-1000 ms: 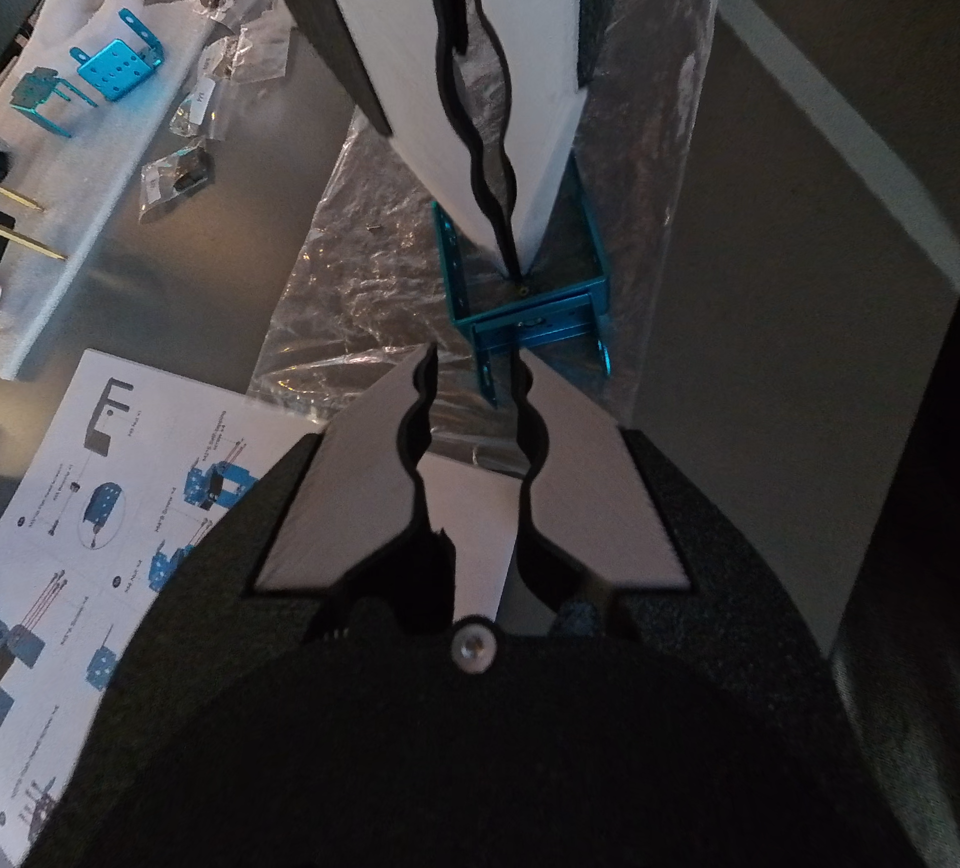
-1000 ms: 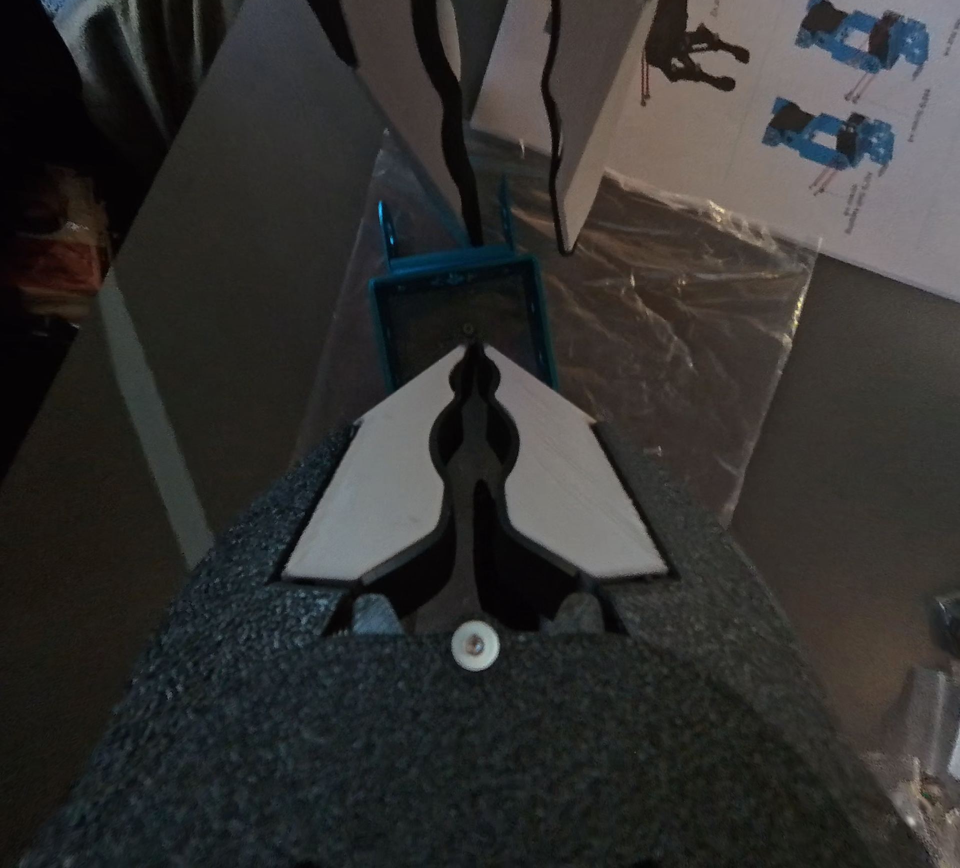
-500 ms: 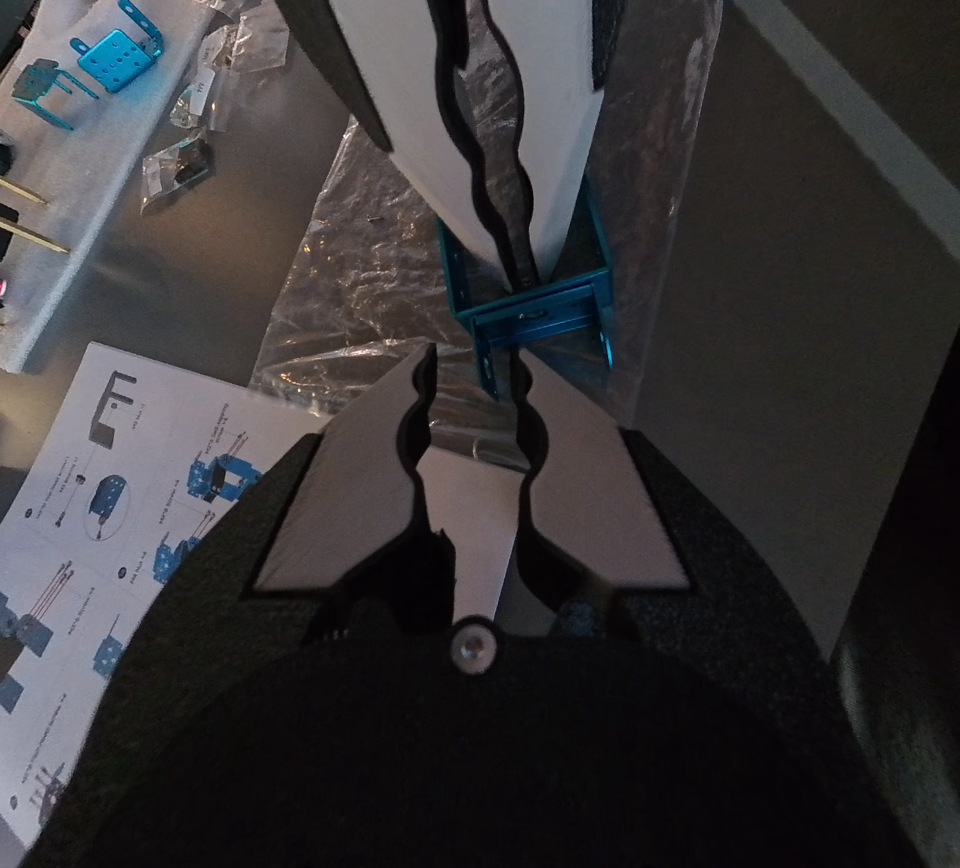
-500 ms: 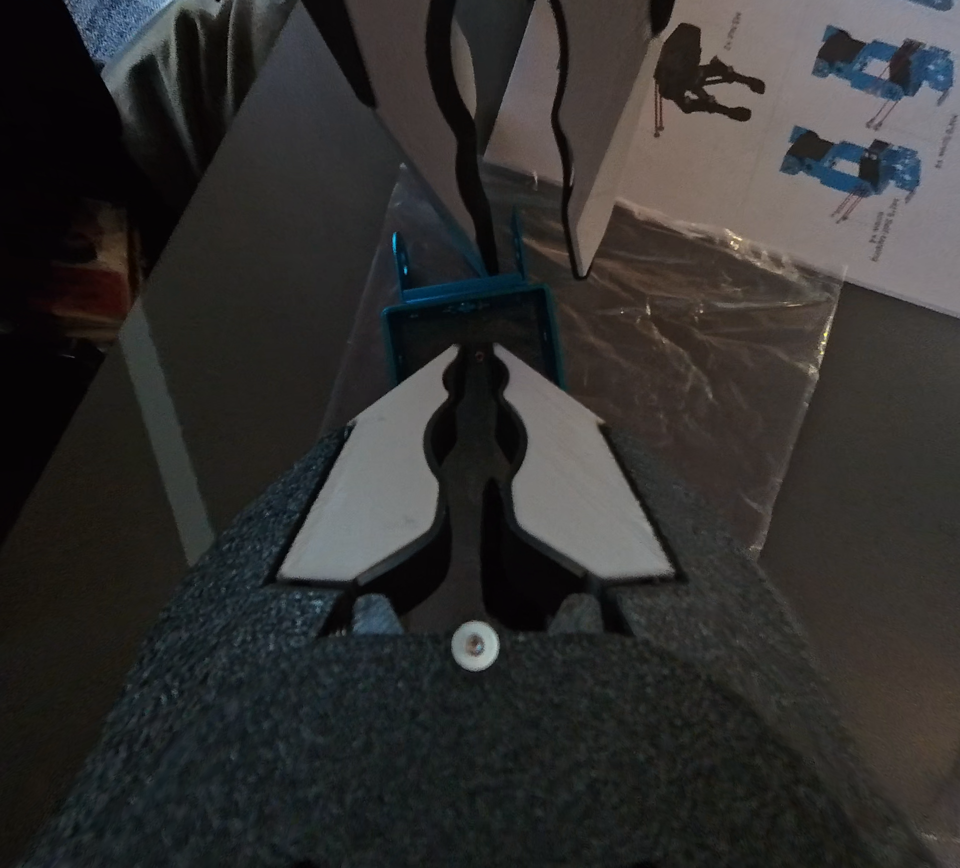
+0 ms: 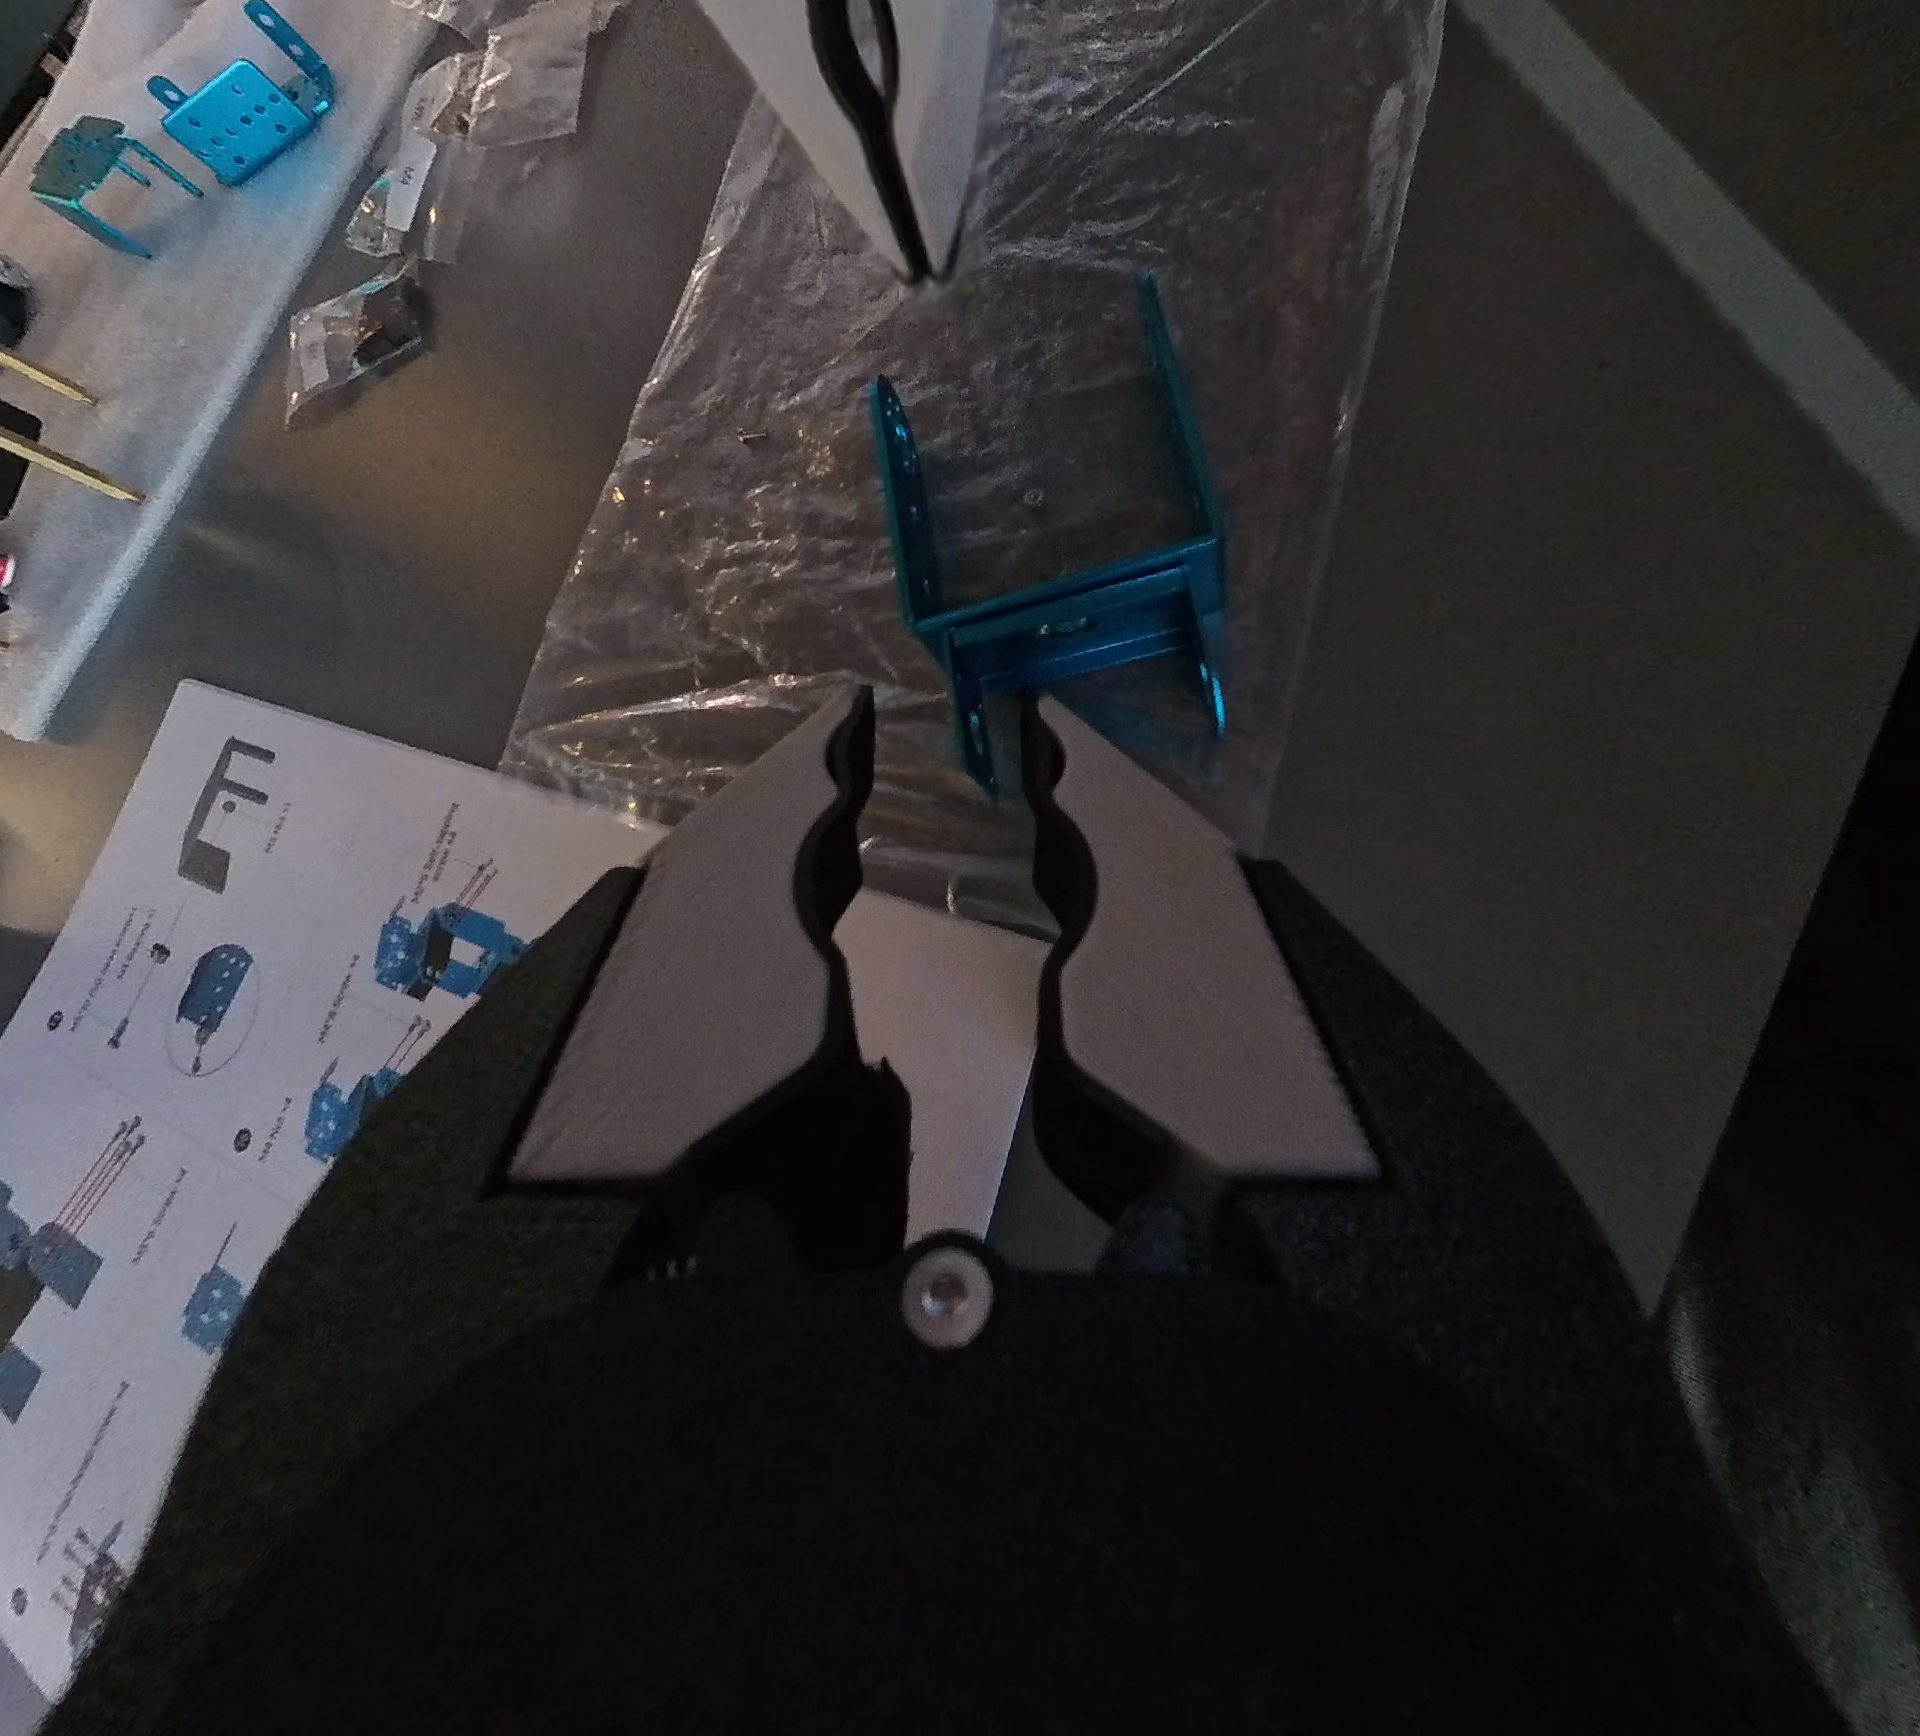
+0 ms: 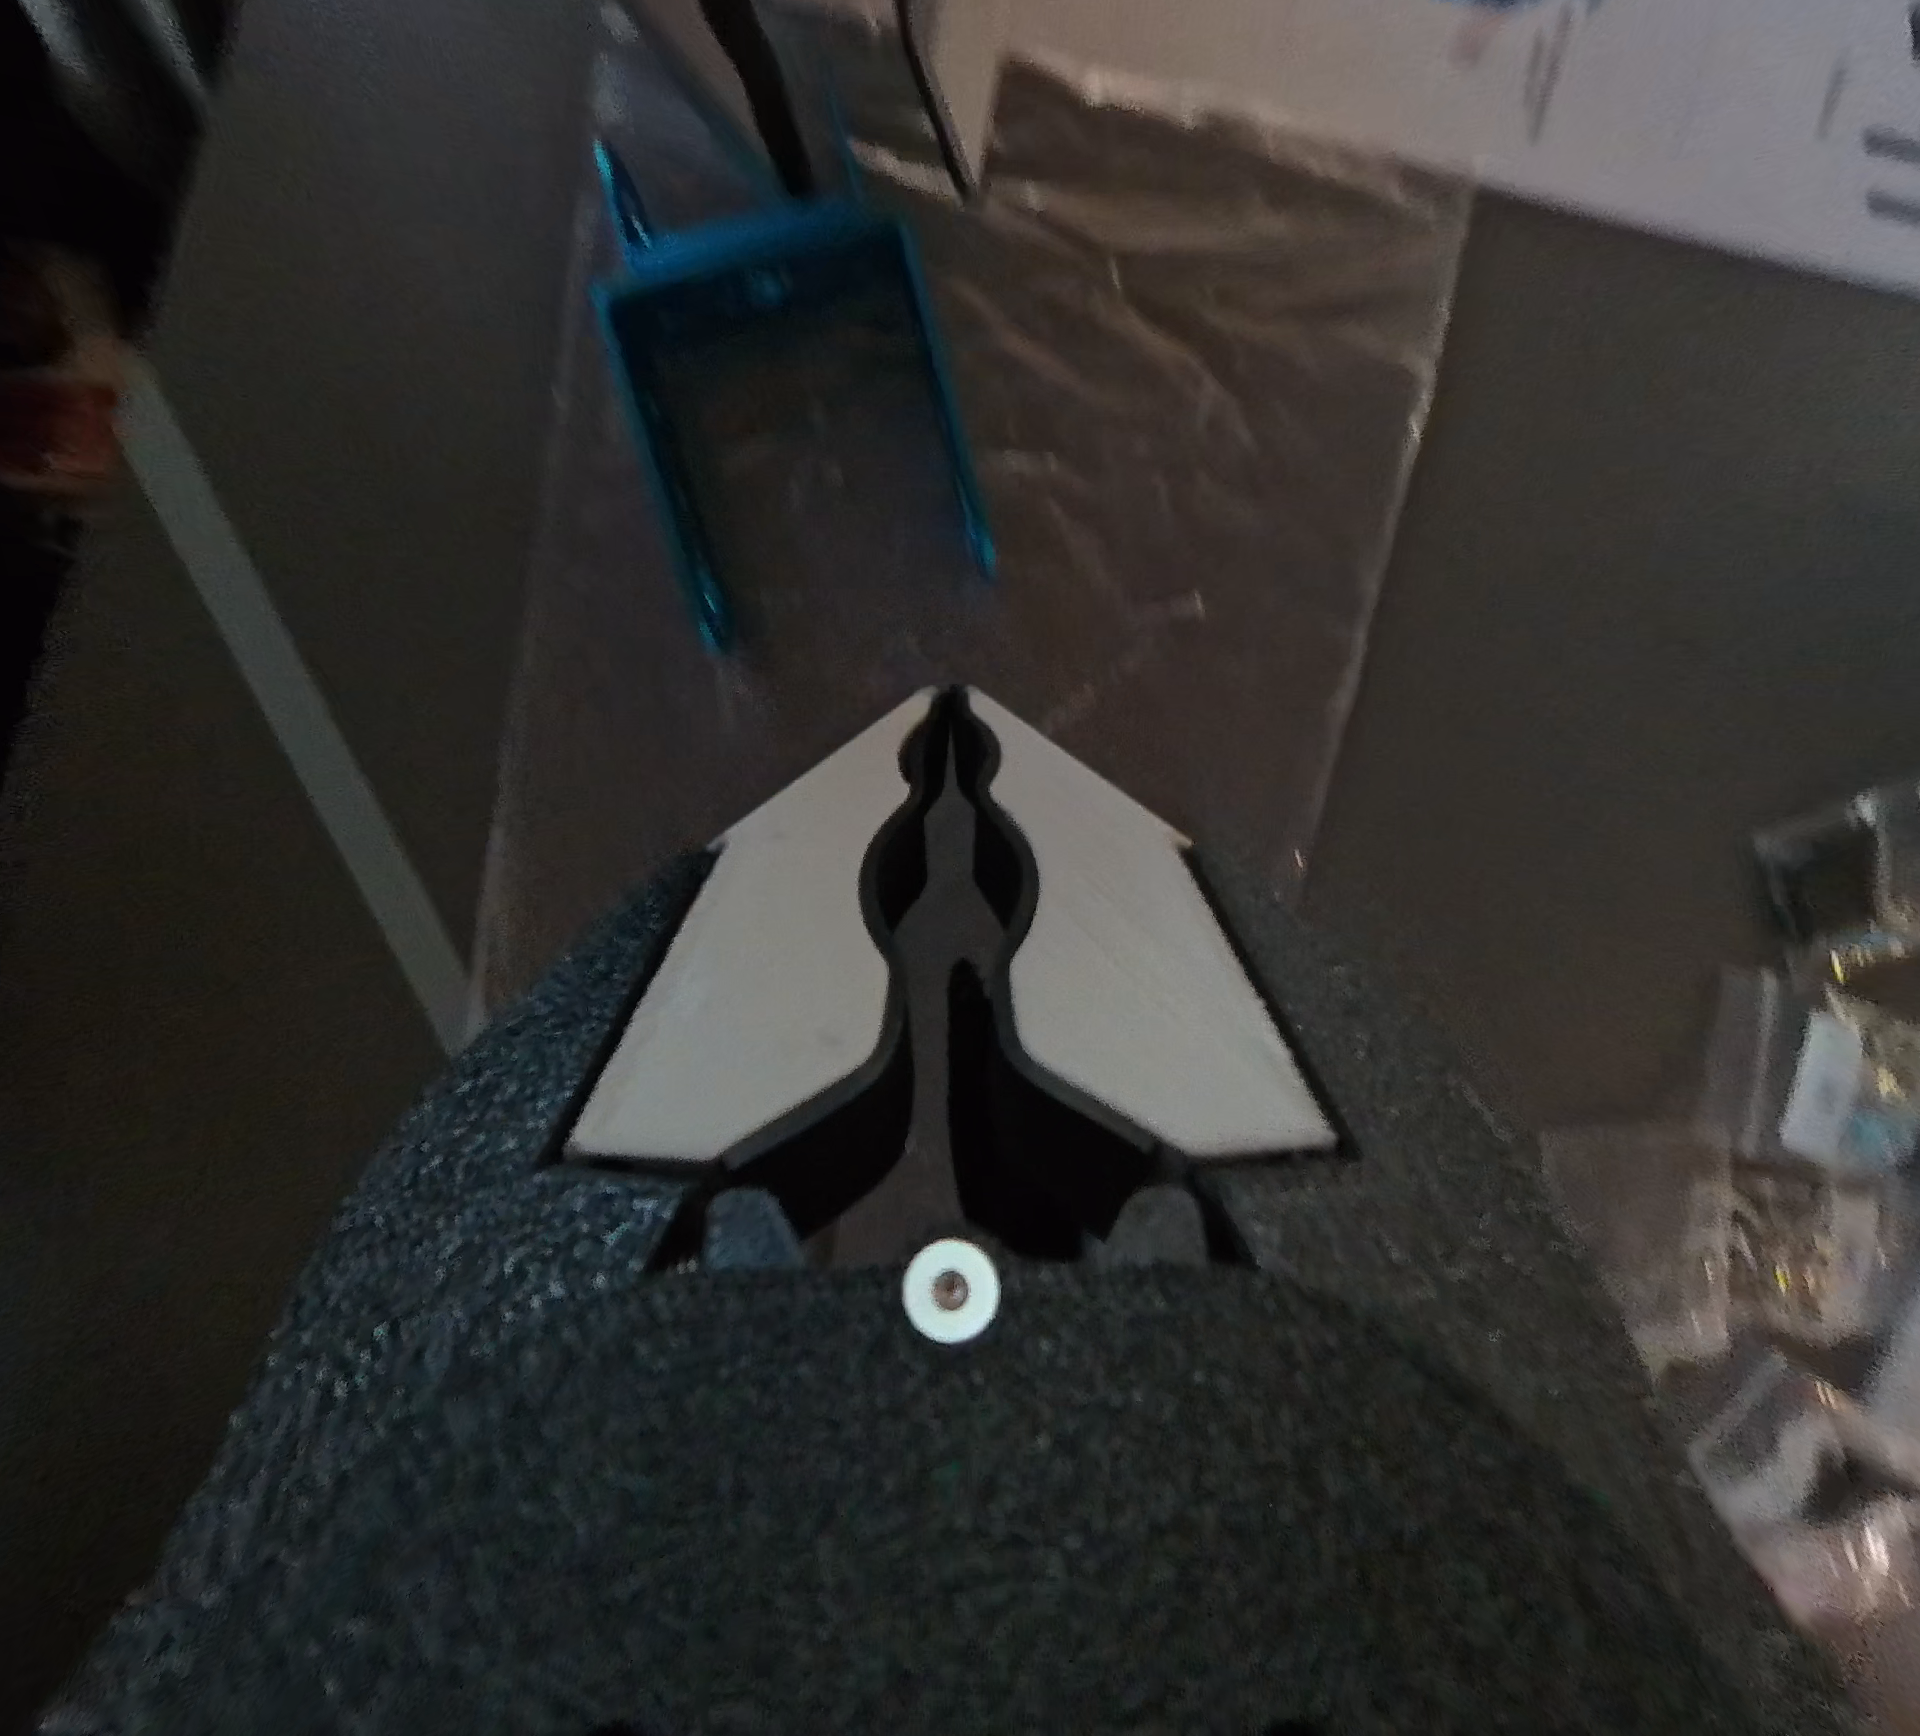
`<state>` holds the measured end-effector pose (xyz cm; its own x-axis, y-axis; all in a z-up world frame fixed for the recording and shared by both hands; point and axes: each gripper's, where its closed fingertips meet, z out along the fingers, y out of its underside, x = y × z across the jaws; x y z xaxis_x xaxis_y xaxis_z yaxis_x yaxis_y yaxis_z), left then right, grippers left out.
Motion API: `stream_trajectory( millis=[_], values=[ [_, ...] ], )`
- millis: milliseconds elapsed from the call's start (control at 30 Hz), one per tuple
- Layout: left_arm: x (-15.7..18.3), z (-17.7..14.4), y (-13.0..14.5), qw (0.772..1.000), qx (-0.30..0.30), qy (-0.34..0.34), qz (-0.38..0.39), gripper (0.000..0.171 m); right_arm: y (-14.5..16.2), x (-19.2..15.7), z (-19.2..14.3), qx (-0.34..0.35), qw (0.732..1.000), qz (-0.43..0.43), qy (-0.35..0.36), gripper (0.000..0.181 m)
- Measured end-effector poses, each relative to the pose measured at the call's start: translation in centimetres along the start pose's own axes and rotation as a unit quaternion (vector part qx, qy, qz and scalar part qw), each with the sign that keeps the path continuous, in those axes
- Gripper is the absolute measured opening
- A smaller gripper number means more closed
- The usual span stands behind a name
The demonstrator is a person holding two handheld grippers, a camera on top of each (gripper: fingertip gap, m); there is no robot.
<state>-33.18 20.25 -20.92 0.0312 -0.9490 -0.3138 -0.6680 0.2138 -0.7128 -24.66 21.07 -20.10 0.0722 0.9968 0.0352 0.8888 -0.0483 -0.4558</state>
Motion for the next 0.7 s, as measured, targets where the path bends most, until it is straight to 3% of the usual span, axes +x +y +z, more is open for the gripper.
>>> stream_trajectory(
  millis=[67, 167, 267, 433, 700],
  values=[
    [0.0, 0.0, 0.0, 1.0, -0.001, 0.0, -0.001, 0.027, 1.0, 0.1, -0.3, -0.005, 1.0, 0.016, -0.01, 0.0],
    [0.0, 0.1, 0.0, 1.0, -0.003, 0.0, 0.001, 0.027, -2.1, -1.7, 0.2, 0.064, 0.997, -0.002, -0.041, 0.011],
    [0.0, 0.1, 0.1, 1.0, -0.003, -0.001, 0.0, 0.027, -3.3, -2.1, 1.7, 0.057, 0.997, -0.05, -0.011, 0.011],
    [0.0, 0.1, 0.1, 1.0, -0.004, -0.002, 0.002, 0.027, -3.6, -2.5, 3.5, 0.032, 0.998, -0.049, -0.025, 0.009],
    [0.1, 0.1, 0.0, 1.0, -0.002, 0.0, 0.003, 0.027, -3.2, -2.5, 3.6, -0.011, 0.998, -0.042, -0.053, 0.004]
  ],
)
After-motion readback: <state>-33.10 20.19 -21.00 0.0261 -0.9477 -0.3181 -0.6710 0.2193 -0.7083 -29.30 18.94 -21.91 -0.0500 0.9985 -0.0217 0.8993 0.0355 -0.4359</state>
